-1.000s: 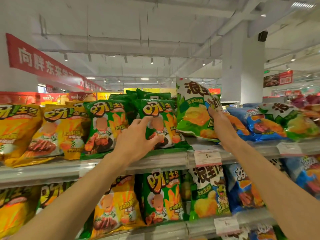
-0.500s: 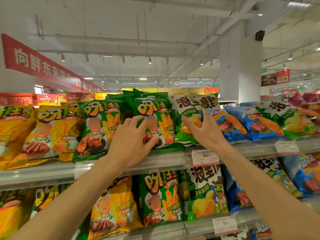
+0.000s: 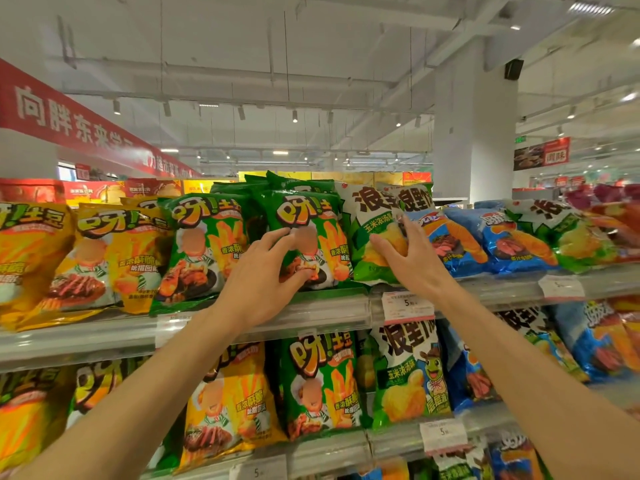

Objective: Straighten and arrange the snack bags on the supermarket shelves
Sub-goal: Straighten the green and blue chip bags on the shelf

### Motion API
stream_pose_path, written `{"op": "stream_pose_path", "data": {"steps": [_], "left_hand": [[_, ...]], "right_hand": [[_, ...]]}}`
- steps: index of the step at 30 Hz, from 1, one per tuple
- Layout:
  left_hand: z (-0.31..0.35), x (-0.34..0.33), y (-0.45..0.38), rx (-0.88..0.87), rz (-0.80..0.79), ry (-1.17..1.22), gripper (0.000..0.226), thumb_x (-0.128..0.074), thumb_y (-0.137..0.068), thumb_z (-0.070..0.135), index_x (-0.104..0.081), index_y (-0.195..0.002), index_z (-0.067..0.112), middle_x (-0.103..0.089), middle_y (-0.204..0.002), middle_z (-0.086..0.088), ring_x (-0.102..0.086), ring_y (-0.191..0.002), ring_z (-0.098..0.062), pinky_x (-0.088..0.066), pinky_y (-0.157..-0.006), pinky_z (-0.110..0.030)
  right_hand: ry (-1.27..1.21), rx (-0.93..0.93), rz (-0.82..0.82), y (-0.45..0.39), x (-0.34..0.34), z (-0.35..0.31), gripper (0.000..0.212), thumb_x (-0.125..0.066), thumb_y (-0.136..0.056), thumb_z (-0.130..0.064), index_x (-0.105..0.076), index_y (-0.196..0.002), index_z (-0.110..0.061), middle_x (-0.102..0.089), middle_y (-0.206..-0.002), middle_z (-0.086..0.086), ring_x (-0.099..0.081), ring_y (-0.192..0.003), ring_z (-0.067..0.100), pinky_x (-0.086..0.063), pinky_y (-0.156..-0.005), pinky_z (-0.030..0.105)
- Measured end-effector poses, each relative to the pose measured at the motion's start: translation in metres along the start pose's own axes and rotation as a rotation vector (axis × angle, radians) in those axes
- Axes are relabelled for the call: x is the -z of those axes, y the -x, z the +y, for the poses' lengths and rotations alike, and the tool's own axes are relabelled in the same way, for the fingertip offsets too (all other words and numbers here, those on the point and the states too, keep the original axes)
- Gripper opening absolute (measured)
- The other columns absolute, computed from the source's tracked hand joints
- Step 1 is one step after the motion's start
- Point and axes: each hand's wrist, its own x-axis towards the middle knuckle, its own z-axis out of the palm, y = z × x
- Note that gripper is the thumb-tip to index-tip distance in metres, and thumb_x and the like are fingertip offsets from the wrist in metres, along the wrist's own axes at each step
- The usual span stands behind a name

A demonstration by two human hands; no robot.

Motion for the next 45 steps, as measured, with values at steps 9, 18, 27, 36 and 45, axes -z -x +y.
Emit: {"op": "stream_pose_path", "data": {"steps": [9,18,27,36,45], "left_hand": [[-0.006,0.013,0.027,0.025,0.120,0.284,0.042,-0.065,-0.097,0.037,-0.055,-0.138,0.028,-0.058,-0.132,0.010,-0.055,-0.116,-0.008,-0.046,-0.098,-0.027],[-0.034,0.017,0.106,0.201,0.188,0.715,0.018,-0.066,-0.096,0.039,-0.064,-0.115,0.040,-0.069,-0.104,0.024,-0.065,-0.100,0.001,-0.052,-0.080,-0.015],[-0.077,-0.014,0.221,0.467,0.118,0.871,0.014,-0.070,-0.096,0.038,-0.068,-0.109,0.042,-0.074,-0.104,0.016,-0.070,-0.099,-0.002,-0.055,-0.078,-0.021],[-0.045,-0.049,0.233,0.576,0.045,0.955,0.014,-0.067,-0.097,0.030,-0.069,-0.100,0.043,-0.076,-0.107,0.008,-0.071,-0.097,-0.007,-0.052,-0.075,-0.012],[0.063,-0.133,0.181,0.611,0.147,0.928,0.011,-0.067,-0.098,0.017,-0.069,-0.105,0.025,-0.077,-0.095,0.006,-0.072,-0.091,-0.006,-0.055,-0.074,-0.015]], "right_hand": [[0.029,0.123,0.389,0.043,0.000,-0.017,0.053,-0.063,-0.098,-0.045,-0.050,-0.141,-0.017,-0.051,-0.140,0.002,-0.042,-0.125,0.008,-0.038,-0.108,0.034],[-0.277,-0.172,0.249,0.142,-0.028,-0.026,0.017,-0.064,-0.099,-0.036,-0.068,-0.111,-0.024,-0.073,-0.104,-0.007,-0.068,-0.094,0.006,-0.055,-0.084,0.027],[-0.508,-0.443,0.029,0.261,-0.096,0.007,0.009,-0.060,-0.100,-0.006,-0.069,-0.105,-0.006,-0.072,-0.085,0.019,-0.068,-0.073,0.019,-0.057,-0.066,0.023],[-0.427,-0.455,0.012,0.278,-0.090,0.043,0.009,-0.063,-0.099,-0.018,-0.072,-0.099,-0.020,-0.078,-0.082,-0.003,-0.073,-0.077,0.015,-0.058,-0.067,0.018],[-0.550,-0.390,-0.028,0.227,-0.010,0.148,0.012,-0.064,-0.100,-0.020,-0.074,-0.098,-0.026,-0.078,-0.090,0.000,-0.074,-0.082,0.014,-0.057,-0.072,0.021]]}}
